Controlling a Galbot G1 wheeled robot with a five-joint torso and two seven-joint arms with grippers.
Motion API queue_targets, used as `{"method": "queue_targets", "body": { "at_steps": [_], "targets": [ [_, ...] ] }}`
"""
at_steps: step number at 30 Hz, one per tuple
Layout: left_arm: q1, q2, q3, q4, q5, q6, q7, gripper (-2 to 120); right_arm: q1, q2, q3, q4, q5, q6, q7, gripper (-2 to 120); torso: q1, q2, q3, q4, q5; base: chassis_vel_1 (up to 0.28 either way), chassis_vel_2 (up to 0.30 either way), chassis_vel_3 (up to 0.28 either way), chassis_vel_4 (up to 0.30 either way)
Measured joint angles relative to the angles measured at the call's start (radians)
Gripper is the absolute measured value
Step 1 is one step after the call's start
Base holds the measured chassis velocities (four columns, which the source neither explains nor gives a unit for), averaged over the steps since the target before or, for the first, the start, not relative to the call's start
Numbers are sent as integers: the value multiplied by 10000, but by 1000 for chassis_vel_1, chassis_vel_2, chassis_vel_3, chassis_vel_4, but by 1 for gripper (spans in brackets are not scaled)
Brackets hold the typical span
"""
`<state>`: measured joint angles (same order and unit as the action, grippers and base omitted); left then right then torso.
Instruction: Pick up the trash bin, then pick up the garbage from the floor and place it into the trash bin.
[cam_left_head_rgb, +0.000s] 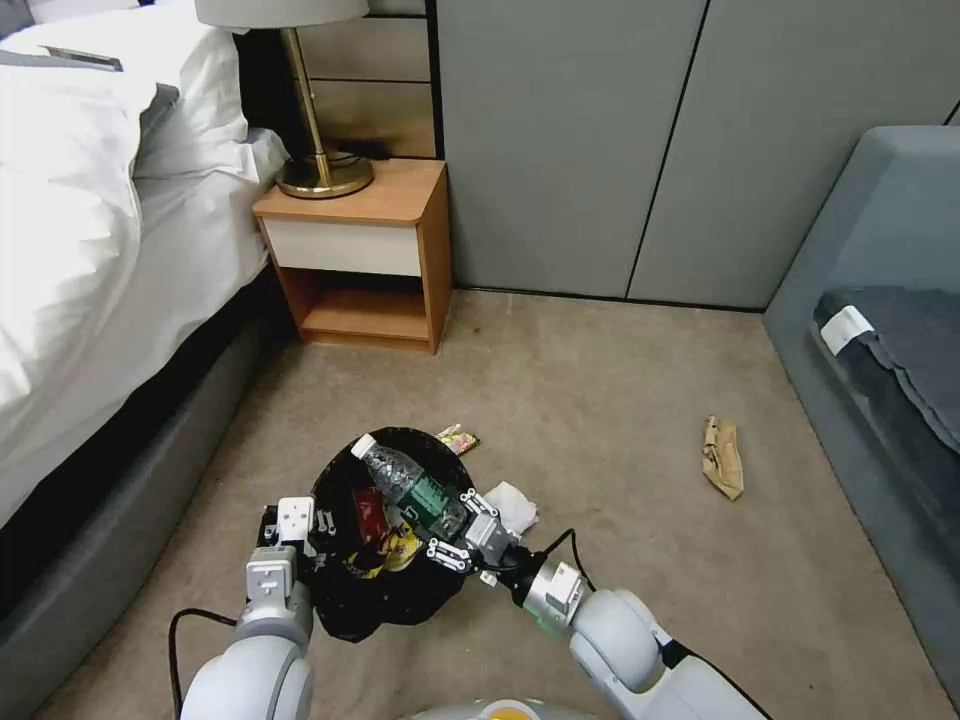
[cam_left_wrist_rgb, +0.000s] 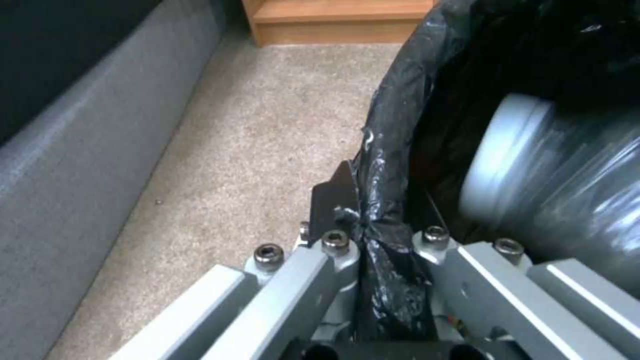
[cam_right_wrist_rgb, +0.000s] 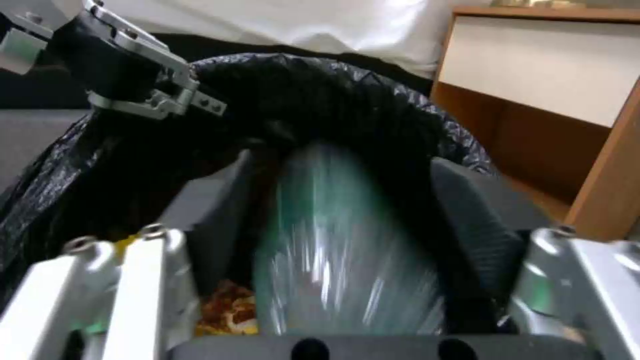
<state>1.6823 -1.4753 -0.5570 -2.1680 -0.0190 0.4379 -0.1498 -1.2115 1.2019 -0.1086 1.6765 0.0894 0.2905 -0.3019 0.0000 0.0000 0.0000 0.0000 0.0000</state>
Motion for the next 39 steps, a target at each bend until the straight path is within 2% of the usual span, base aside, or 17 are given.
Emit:
{"method": "queue_targets", "body": {
  "at_steps": [2, 6, 8, 18, 25, 28, 29, 32, 33, 36, 39],
  "targets": [
    [-3, -5, 6, -13, 2, 2, 6, 1, -21, -35, 11, 63, -6, -23, 11, 82, 0, 0, 0, 0, 0, 0, 0, 0, 0],
    [-4, -7, 4, -23, 3, 3, 6, 1, -27, -51, 25, 101, -8, -31, 15, 91, 1, 0, 0, 0, 1, 0, 0, 0, 0],
    [-3, -12, 3, -26, 3, 3, 9, 1, -70, -62, 34, 208, -9, -36, 20, 99, 0, 0, 0, 0, 0, 0, 0, 0, 0],
    [-13, -5, -11, -27, 5, 7, 17, 1, -133, -175, 92, 605, 18, -58, 37, 100, 0, 0, 0, 0, 0, 0, 0, 0, 0],
    [-11, 21, -71, -26, -14, -106, 184, 1, -161, -373, 571, 1850, 220, -106, 340, 100, 0, 0, 0, 0, 1, 0, 0, 0, 0],
    [-32, 19, -74, -23, -14, -155, 251, 1, -322, -375, 1263, 2931, 462, -267, 786, 100, 0, 0, 0, 1, 0, 0, 0, 0, 0],
    [-32, 19, -74, -23, -14, -155, 251, 1, -322, -375, 1263, 2931, 462, -267, 786, 100, 0, 0, 0, 1, 0, 0, 0, 0, 0],
    [-47, 16, -82, 12, -12, -265, 387, 1, -771, -235, 2282, 3932, 558, -359, 1249, 100, 0, 0, 0, 1, 0, 0, 0, 0, 0],
    [-47, 16, -82, 12, -12, -265, 387, 1, -771, -235, 2282, 3932, 558, -359, 1249, 100, 0, 0, 0, 1, 0, 0, 0, 0, 0],
    [-91, 24, -140, 76, -18, -438, 432, 1, -1703, 67, 3559, 4463, 441, -406, 2144, 100, 0, 0, 0, 0, 0, 0, 0, 0, 0],
    [-127, 29, -155, 103, -35, -497, 424, 1, -2143, 207, 3833, 4447, 541, -364, 2529, 100, 0, 0, 0, -2, 1, 0, 0, 0, 0]
  ]
}}
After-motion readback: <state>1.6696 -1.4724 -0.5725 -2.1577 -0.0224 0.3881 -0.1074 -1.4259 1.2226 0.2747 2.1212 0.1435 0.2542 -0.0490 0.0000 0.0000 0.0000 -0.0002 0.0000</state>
